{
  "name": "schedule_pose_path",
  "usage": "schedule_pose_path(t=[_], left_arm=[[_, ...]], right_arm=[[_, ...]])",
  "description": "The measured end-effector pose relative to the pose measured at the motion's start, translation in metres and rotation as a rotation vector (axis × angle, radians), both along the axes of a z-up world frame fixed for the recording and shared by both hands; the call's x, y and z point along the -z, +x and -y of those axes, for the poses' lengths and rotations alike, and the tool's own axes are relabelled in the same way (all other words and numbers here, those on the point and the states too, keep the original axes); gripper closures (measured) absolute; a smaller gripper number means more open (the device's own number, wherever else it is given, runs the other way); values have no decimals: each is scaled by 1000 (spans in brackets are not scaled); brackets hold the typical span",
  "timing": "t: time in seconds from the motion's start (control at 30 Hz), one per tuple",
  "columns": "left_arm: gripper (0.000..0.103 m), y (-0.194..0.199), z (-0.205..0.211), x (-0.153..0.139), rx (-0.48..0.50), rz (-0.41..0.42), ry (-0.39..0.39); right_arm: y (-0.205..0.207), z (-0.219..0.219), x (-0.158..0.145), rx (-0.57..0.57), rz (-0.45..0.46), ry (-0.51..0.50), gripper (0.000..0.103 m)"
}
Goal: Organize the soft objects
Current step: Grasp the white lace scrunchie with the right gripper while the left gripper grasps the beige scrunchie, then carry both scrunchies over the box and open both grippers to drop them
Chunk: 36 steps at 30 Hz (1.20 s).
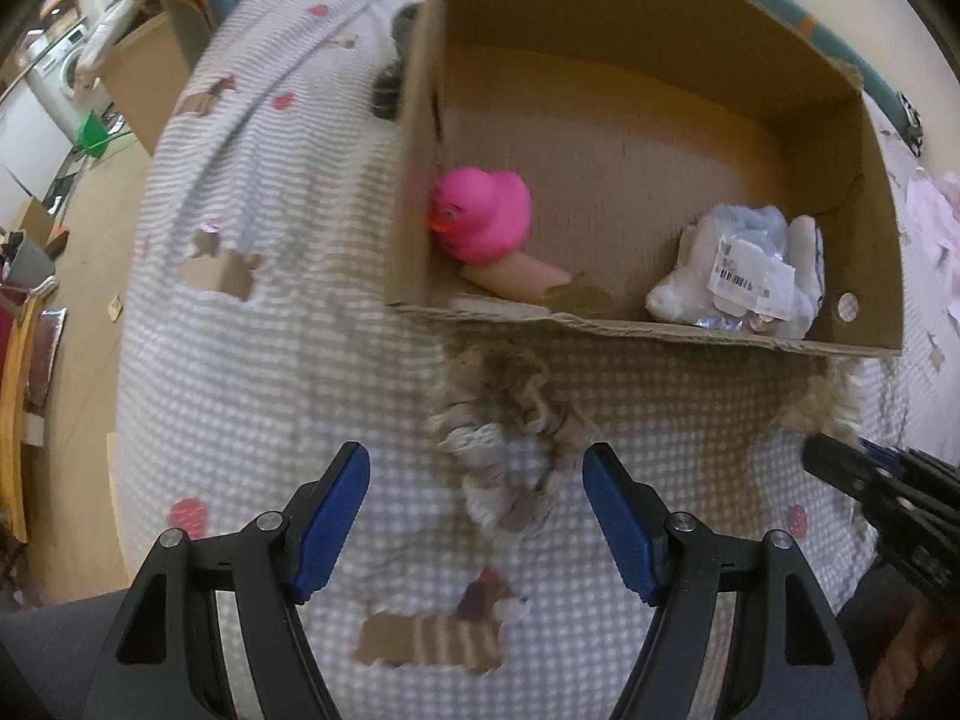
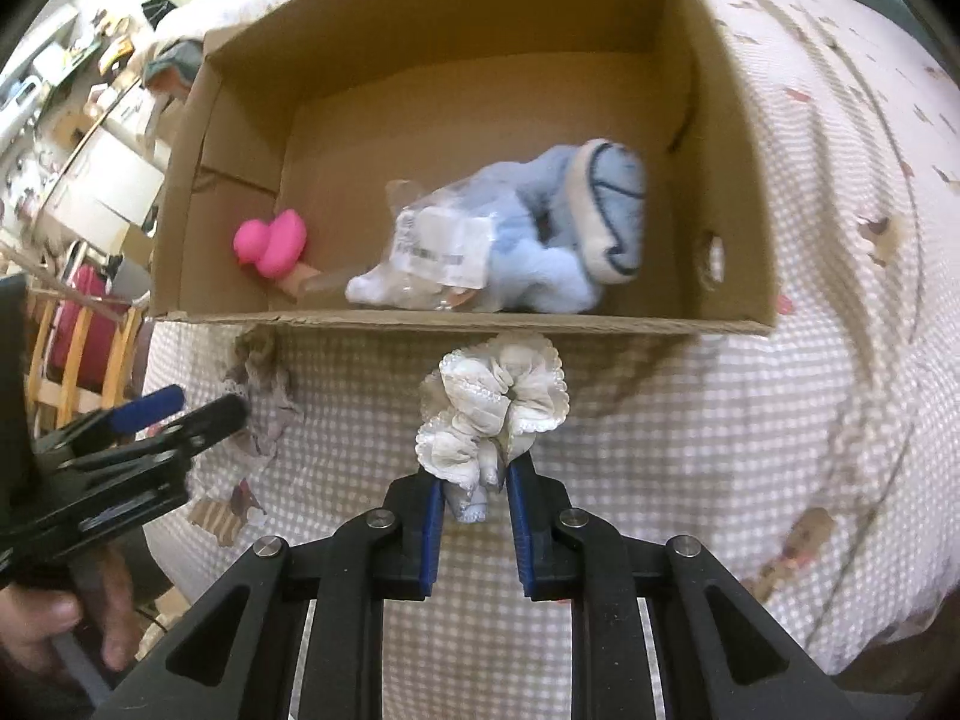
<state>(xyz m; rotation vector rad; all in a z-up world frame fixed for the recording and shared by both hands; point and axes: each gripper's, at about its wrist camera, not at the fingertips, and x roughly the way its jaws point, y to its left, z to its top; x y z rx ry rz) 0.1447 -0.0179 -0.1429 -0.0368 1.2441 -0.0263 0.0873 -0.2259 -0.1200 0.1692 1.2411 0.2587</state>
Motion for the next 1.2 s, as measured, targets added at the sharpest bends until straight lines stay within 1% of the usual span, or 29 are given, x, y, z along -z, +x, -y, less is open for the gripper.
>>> schedule_pose_path(t=[0.07,0.1,0.13,0.17,0.23,0.3,0.37,0.5,0.6,0.8,0.97,1.2], left_arm=[[39,5,4,9,3,-12,10],[47,7,6,13,5,-20,17],[58,8,7,17,4,-32,26],[65,9,6,20,1,-42,22],[83,9,5,25,-1,-56,20],[94,8,3,25,-3,-54,30],[95,8,-3,24,-22,-54,31],[96,9,-22,19,-82,-47,70],[96,7,-33,12,-116,-28,80],[96,-7,-42,-5,-131,4,54],[96,-23,-45,-33,-123,74,28],[96,-58,-41,-67,-127,148,-20]], right_arm=[[-7,3,-3,11,5,7,82],[-9,8,-4,16,6,12,82],[-7,15,-5,22,8,19,82],[-3,22,-6,30,9,28,82],[-1,23,-7,39,14,37,82],[0,25,-10,42,20,45,82],[3,21,-9,40,25,47,82],[1,26,-12,38,29,45,82],[0,23,-12,35,31,41,82],[-3,21,-17,27,43,37,82],[-8,20,-23,24,61,34,82],[-20,26,-37,38,100,78,82]])
